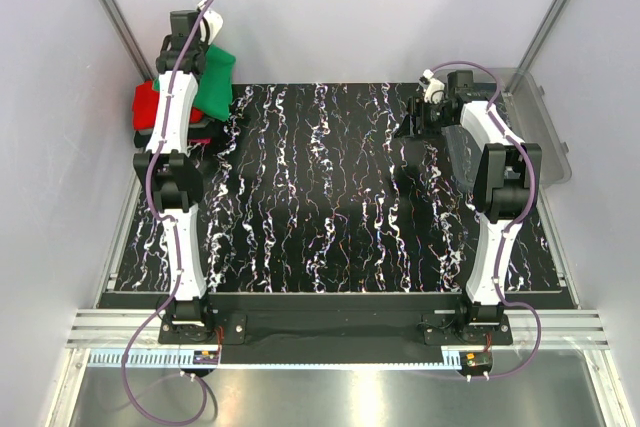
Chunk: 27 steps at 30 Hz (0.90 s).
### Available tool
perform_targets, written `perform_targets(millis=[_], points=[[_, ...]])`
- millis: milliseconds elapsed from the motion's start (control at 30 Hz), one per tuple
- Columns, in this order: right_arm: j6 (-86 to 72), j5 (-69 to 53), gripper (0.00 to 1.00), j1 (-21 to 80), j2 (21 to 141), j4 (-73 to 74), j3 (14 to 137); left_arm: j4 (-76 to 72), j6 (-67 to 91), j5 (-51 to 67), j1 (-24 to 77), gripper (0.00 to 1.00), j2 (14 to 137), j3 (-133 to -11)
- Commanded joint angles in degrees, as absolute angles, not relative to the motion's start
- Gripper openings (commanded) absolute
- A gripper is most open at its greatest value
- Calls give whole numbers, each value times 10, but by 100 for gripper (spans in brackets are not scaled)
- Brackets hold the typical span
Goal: Fold and stack the t-shirts
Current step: Neatly place the folded tshirt to the corner
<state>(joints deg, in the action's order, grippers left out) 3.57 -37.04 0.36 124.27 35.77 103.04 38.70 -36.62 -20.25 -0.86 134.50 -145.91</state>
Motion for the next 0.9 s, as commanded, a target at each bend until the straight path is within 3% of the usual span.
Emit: perform_targets(millis=[0, 867], points=[[34, -374, 70, 4, 1220, 344, 1040, 337, -373, -220, -13, 0, 1313, -1492], [22, -406, 70, 3, 1203, 341, 1032, 364, -381, -245, 38, 0, 1250, -1440]])
